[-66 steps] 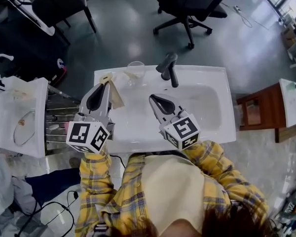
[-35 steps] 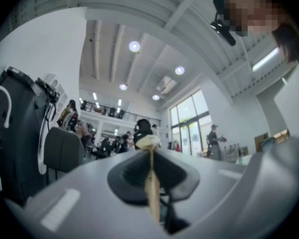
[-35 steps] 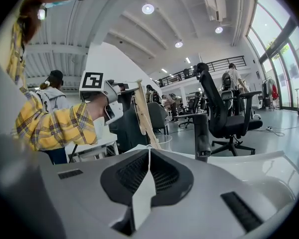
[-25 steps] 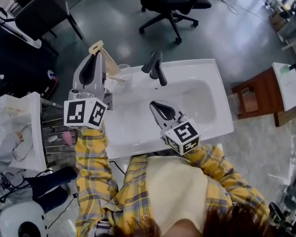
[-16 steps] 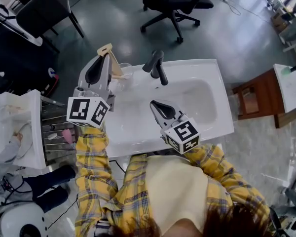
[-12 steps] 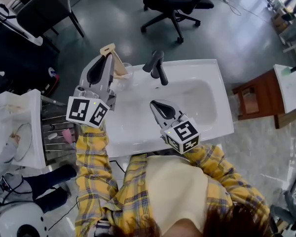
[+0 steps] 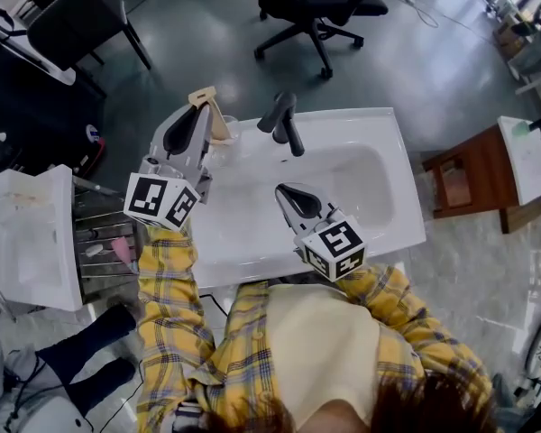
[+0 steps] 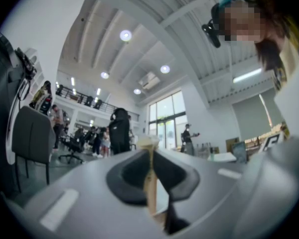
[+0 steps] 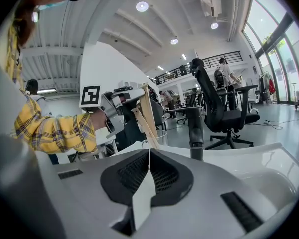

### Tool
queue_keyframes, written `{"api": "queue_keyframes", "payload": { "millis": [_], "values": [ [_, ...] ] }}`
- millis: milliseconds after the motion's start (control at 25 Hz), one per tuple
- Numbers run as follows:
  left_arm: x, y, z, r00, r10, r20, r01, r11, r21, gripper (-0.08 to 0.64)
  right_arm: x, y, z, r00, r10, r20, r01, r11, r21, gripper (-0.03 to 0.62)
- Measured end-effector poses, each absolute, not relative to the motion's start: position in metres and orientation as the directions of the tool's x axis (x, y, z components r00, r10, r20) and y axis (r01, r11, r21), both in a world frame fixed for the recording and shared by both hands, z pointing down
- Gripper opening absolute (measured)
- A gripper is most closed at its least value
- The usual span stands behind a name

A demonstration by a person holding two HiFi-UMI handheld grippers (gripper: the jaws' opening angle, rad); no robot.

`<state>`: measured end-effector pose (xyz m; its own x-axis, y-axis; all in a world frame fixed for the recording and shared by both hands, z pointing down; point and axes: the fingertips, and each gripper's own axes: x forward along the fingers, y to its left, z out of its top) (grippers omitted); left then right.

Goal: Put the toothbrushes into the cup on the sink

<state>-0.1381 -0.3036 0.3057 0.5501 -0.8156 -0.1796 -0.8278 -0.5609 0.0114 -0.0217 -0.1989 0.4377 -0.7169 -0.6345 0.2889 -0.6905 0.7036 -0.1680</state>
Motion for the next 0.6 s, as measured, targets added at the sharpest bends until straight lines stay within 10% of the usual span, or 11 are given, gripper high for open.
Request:
{"api": "queue_keyframes", "payload": {
  "millis": [600],
  "values": [
    [-0.135, -0.308, 0.344, 0.570, -0.822, -0.006, -0.822, -0.570, 0.013, 0.029, -0.025, -0.198, 0.442, -0.719, -0.629, 0.297, -0.688, 0.706, -0.170, 0.018]
  ]
}}
